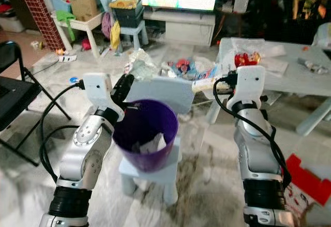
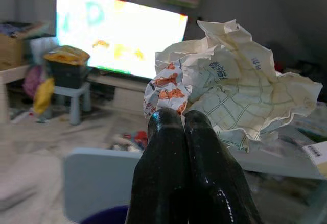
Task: Picking trash to rubbish bin
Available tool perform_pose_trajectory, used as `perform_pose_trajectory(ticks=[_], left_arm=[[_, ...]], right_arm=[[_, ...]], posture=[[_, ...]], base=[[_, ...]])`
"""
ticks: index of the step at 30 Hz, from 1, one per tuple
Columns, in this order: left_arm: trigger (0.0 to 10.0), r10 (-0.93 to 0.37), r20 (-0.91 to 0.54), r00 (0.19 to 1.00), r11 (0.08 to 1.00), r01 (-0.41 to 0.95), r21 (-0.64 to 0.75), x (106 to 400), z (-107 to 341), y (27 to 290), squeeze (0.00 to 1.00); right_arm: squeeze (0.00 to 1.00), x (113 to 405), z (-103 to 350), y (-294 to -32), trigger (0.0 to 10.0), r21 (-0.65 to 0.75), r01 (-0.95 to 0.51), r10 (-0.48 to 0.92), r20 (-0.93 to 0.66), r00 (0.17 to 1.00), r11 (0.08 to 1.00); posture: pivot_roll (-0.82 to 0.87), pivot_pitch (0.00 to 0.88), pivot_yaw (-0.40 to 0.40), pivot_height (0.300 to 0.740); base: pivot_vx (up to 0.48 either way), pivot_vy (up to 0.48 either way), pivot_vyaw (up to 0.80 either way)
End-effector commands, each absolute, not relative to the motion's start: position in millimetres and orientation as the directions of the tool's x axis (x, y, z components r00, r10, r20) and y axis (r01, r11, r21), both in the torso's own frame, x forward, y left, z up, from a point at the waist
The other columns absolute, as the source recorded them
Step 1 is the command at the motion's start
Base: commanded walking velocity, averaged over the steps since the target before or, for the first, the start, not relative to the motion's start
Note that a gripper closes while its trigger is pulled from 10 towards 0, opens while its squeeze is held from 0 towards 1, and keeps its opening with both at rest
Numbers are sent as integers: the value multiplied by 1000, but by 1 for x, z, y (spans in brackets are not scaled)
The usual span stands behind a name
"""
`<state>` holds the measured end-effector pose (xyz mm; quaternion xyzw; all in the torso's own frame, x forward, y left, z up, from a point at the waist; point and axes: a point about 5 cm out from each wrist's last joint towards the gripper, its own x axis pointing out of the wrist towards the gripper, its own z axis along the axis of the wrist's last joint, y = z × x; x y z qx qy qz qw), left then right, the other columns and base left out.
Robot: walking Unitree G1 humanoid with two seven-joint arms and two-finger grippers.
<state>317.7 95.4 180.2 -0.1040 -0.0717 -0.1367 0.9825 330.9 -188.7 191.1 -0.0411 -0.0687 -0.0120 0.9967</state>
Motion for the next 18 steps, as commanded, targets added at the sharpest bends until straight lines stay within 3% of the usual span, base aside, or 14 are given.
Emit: perform_pose_trajectory(ticks=[1, 8, 14, 18], left_arm=[[0, -237, 167, 957, 947, 266, -179, 318, 180, 99, 0], [0, -190, 142, 971, 964, 212, -160, 317, 174, 113, 0], [0, -122, 85, 989, 981, 133, -142, 318, 164, 132, 0], [0, -45, -42, 998, 993, 40, -107, 317, 142, 153, 0]], right_arm=[[0, 331, 194, -187, 10000, -77, 22, -10, 145, 989, 997], [0, 332, 193, -187, 10000, -77, 17, -6, 142, 990, 997], [0, 332, 193, -184, 10000, -74, 8, 3, 138, 990, 997], [0, 332, 192, -185, 10000, -78, 1, 9, 134, 991, 997]], posture=[[-5, 74, -37, 740], [8, 77, -40, 740], [22, 81, -48, 740], [32, 85, -57, 740]], base=[[334, 0, 0], [302, 0, 0], [0, 0, 0], [0, 0, 0]])
